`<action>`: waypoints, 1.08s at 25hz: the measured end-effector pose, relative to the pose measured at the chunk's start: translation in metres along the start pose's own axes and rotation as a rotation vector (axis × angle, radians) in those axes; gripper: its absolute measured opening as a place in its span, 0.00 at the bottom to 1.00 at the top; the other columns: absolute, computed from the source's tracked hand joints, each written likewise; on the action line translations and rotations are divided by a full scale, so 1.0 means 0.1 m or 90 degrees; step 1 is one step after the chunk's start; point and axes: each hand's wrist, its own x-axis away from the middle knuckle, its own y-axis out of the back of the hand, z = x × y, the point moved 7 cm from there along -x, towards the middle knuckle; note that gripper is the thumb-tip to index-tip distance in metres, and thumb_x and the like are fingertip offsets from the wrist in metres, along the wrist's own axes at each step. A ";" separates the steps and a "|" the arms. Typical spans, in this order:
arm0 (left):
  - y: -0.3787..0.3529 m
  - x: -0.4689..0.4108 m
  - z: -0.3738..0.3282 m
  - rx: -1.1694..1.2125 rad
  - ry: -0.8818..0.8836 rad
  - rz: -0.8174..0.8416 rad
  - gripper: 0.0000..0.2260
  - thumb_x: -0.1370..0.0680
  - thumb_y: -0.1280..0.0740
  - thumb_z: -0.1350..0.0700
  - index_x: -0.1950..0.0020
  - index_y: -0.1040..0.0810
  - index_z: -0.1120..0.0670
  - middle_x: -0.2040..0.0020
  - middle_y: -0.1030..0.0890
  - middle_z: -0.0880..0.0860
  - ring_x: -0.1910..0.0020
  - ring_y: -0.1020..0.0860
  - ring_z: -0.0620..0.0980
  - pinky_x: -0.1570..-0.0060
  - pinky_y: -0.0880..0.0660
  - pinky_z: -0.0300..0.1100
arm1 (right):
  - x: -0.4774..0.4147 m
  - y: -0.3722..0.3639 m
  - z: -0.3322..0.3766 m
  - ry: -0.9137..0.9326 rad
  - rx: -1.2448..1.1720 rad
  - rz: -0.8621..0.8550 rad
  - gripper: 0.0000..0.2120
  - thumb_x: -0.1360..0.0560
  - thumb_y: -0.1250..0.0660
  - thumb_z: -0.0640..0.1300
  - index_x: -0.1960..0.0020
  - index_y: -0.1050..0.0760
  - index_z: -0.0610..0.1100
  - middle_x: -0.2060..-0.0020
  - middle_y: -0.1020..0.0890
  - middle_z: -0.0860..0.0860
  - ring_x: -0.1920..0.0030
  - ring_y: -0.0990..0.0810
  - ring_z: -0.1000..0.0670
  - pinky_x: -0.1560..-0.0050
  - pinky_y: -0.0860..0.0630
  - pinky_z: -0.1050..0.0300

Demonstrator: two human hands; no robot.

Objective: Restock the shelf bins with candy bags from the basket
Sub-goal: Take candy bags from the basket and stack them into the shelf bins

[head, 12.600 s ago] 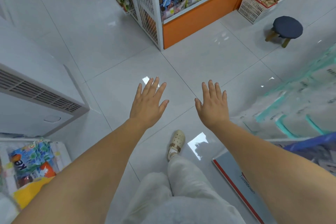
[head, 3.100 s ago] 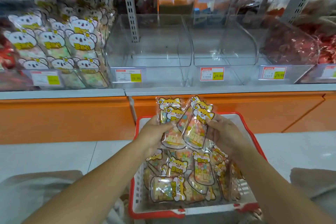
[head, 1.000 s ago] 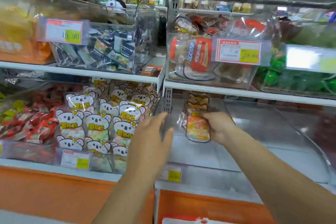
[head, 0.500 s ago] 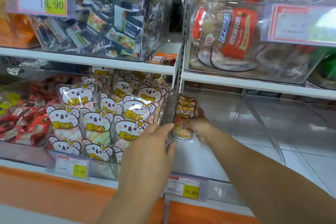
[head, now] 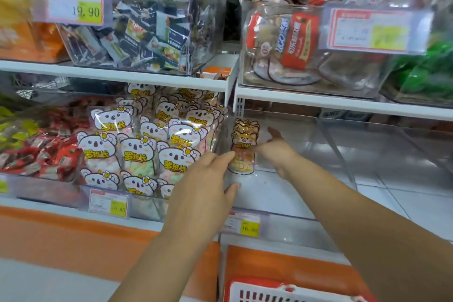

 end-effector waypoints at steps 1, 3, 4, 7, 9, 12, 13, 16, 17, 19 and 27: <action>0.00 0.05 -0.06 0.006 -0.019 -0.004 0.25 0.22 0.34 0.47 0.26 0.35 0.42 0.39 0.28 0.43 0.43 0.26 0.45 0.47 0.26 0.43 | 0.20 0.11 0.07 0.040 0.010 -0.016 0.35 0.26 0.29 0.40 0.24 0.42 0.45 0.32 0.29 0.45 0.39 0.27 0.47 0.48 0.31 0.58; -0.03 0.18 -0.21 0.052 -0.055 0.006 0.23 0.24 0.31 0.49 0.29 0.29 0.44 0.43 0.25 0.45 0.48 0.24 0.46 0.48 0.26 0.44 | 0.69 0.32 0.10 0.125 -0.010 -0.040 0.21 0.24 0.32 0.40 0.32 0.31 0.46 0.35 0.25 0.47 0.42 0.24 0.50 0.45 0.26 0.56; -0.09 0.26 -0.28 0.093 -0.066 0.031 0.21 0.24 0.30 0.50 0.32 0.27 0.45 0.45 0.24 0.44 0.53 0.23 0.44 0.49 0.26 0.42 | 0.95 0.42 0.06 0.165 -0.043 -0.046 0.16 0.23 0.34 0.38 0.37 0.28 0.46 0.39 0.23 0.47 0.46 0.21 0.50 0.46 0.23 0.54; -0.42 0.58 -0.50 0.163 -0.085 0.171 0.18 0.25 0.28 0.52 0.36 0.22 0.47 0.48 0.23 0.45 0.58 0.23 0.43 0.54 0.28 0.35 | 1.71 0.75 -0.26 0.200 -0.097 -0.059 0.11 0.22 0.40 0.33 0.45 0.26 0.47 0.49 0.21 0.46 0.59 0.19 0.50 0.58 0.19 0.54; -0.73 0.86 -0.62 0.167 -0.090 0.274 0.18 0.26 0.28 0.52 0.36 0.22 0.48 0.45 0.20 0.48 0.55 0.22 0.44 0.54 0.29 0.33 | 2.03 0.89 -0.69 0.149 -0.058 -0.043 0.11 0.22 0.39 0.34 0.47 0.25 0.48 0.52 0.20 0.45 0.62 0.20 0.50 0.62 0.20 0.56; -1.32 1.39 -0.70 0.114 -0.096 0.462 0.21 0.24 0.29 0.51 0.32 0.25 0.51 0.37 0.22 0.51 0.45 0.22 0.48 0.48 0.30 0.37 | 2.28 0.91 -1.70 -0.005 0.161 0.090 0.10 0.21 0.38 0.39 0.42 0.24 0.48 0.48 0.19 0.45 0.55 0.22 0.52 0.56 0.24 0.65; -1.52 1.57 -0.69 0.096 -0.089 0.526 0.22 0.23 0.30 0.51 0.30 0.27 0.51 0.34 0.24 0.50 0.41 0.23 0.49 0.45 0.30 0.38 | 2.33 0.90 -2.07 -0.060 0.240 0.152 0.12 0.20 0.38 0.39 0.37 0.25 0.45 0.46 0.21 0.45 0.52 0.23 0.52 0.57 0.26 0.70; -2.05 2.04 -0.61 0.059 -0.066 0.677 0.26 0.20 0.34 0.51 0.24 0.36 0.52 0.25 0.34 0.54 0.30 0.31 0.53 0.34 0.34 0.43 | 2.46 0.92 -3.06 -0.192 0.435 0.261 0.22 0.20 0.37 0.44 0.27 0.35 0.46 0.37 0.25 0.44 0.47 0.21 0.47 0.53 0.24 0.59; -2.18 2.15 -0.57 0.041 -0.069 0.699 0.27 0.19 0.36 0.51 0.22 0.39 0.52 0.23 0.37 0.55 0.28 0.33 0.54 0.33 0.35 0.44 | 2.49 0.95 -3.28 -0.230 0.466 0.249 0.26 0.21 0.36 0.46 0.25 0.39 0.47 0.38 0.24 0.44 0.49 0.20 0.46 0.53 0.23 0.55; -2.42 2.36 -0.48 0.015 -0.060 0.729 0.27 0.18 0.38 0.52 0.21 0.44 0.52 0.21 0.44 0.55 0.26 0.37 0.56 0.31 0.37 0.45 | 2.56 0.99 -3.62 -0.299 0.479 0.210 0.37 0.24 0.32 0.51 0.22 0.47 0.47 0.35 0.27 0.44 0.47 0.21 0.46 0.51 0.22 0.53; -2.86 2.65 -0.05 0.085 0.132 0.647 0.25 0.27 0.26 0.57 0.32 0.30 0.55 0.35 0.25 0.56 0.41 0.23 0.55 0.49 0.26 0.43 | 2.54 1.00 -3.94 -0.385 0.256 0.046 0.56 0.39 0.18 0.48 0.23 0.51 0.51 0.31 0.30 0.43 0.37 0.26 0.40 0.40 0.25 0.43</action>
